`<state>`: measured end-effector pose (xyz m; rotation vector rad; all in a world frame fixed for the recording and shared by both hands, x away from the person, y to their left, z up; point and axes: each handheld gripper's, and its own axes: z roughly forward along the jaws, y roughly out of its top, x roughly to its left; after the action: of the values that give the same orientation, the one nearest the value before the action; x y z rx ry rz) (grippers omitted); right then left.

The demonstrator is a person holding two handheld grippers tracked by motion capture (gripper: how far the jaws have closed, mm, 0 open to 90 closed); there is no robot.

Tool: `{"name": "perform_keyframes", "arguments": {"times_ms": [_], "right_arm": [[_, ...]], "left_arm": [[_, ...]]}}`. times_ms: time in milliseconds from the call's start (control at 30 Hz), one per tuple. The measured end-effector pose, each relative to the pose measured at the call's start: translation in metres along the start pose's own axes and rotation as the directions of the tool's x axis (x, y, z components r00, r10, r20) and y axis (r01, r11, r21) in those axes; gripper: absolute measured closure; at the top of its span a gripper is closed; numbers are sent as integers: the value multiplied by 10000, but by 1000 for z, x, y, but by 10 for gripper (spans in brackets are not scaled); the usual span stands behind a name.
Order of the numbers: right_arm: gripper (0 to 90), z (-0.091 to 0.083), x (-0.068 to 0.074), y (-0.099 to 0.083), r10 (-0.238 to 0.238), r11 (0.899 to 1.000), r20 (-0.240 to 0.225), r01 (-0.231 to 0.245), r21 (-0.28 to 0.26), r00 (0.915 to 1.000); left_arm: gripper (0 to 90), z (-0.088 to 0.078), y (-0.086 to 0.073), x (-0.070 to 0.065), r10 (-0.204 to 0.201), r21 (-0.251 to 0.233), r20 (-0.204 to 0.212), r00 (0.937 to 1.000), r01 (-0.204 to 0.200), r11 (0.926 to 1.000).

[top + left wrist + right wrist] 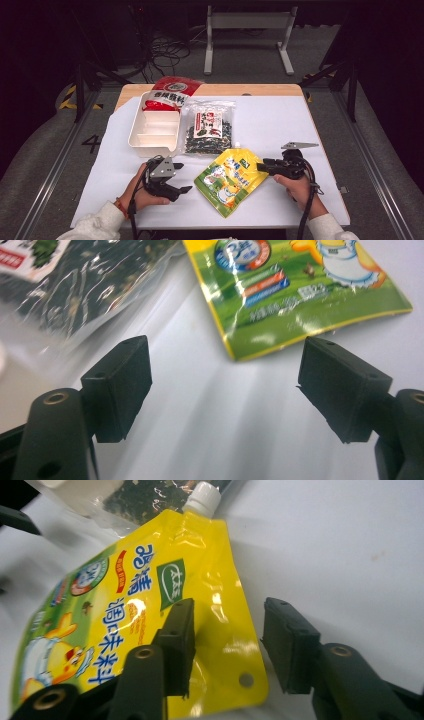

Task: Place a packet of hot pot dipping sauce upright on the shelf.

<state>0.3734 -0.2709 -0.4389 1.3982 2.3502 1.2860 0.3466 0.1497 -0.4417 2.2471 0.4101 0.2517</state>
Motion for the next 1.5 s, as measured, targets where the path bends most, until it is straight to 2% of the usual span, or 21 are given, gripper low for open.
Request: {"name": "perform_keyframes", "arguments": {"times_ms": [67,167,233,333,467,500,567,600,633,700,767,800,900,1000,1033,1067,1100,1200,1300,1367,1500], "right_arm": [[508,2,6,9,-597,9982,638,599,-12,9962],[526,3,13,25,-895,9941,1007,950,-515,9909],[542,10,18,38,-1125,9906,757,1178,-695,9908],[548,30,24,49,-1307,9899,749,1343,-461,9886],[497,57,28,61,-1681,9857,955,1680,90,9811],[504,60,31,64,-1974,9802,1193,1975,108,9730],[543,63,38,71,-2357,9704,1372,2408,-212,9621],[543,63,38,71,-2357,9704,1372,2408,-212,9621],[672,71,47,79,-2638,9637,1079,2666,-117,9585],[751,78,50,79,-2844,9587,1234,2813,428,9507],[808,86,48,76,-2768,9587,1236,2651,1031,9530],[832,88,47,75,-2769,9574,1507,2590,1278,9490],[834,88,37,72,-2454,9631,1669,2205,1545,9549],[827,88,31,72,-2371,9635,1780,2078,1686,9550],[796,90,25,72,-2210,9643,1833,1865,1881,9579],[736,90,19,73,-1894,9732,1777,1606,1646,9657],[736,90,19,73,-1894,9732,1777,1606,1646,9657],[603,92,17,80,-1215,9902,1541,1090,867,9806],[517,98,16,87,-821,9962,1357,776,385,9873],[447,103,13,91,-344,9993,1119,326,178,9931],[336,118,9,95,96,9993,700,-120,342,9975]], "left_arm": [[221,-8,-7,0,-103,-89,-142,9998,102,9999],[252,-18,-16,1,-272,-219,-266,9993,267,9994],[261,-20,-19,2,-457,-306,-232,9987,450,9985],[261,-20,-21,4,-536,-302,-212,9983,529,9981],[260,-19,-22,2,-399,-256,-195,9990,394,9989],[259,-19,-22,2,-381,-266,-173,9991,376,9989],[260,-19,-22,2,-419,-329,-146,9990,414,9986],[261,-19,-22,2,-419,-329,-146,9990,414,9986],[263,-19,-21,3,-417,-365,-129,9990,412,9985],[266,-20,-21,1,-377,-389,-71,9993,374,9985],[266,-20,-21,2,-356,-350,-69,9993,353,9988],[265,-20,-21,2,-388,-365,-92,9992,384,9986],[264,-21,-21,3,-442,-465,-25,9990,440,9980],[265,-21,-21,3,-428,-460,-10,9991,427,9980],[264,-20,-21,3,-424,-468,-9,9991,423,9980],[263,-20,-20,3,-409,-460,-13,9992,408,9981],[263,-20,-20,3,-406,-462,-17,9992,405,9981],[260,-20,-20,4,-454,-506,-25,9990,452,9977],[258,-20,-20,4,-374,-494,-93,9993,369,9981],[255,-21,-20,4,-377,-514,-114,9992,371,9980],[252,-22,-21,5,-372,-506,-77,9993,368,9980]]}}
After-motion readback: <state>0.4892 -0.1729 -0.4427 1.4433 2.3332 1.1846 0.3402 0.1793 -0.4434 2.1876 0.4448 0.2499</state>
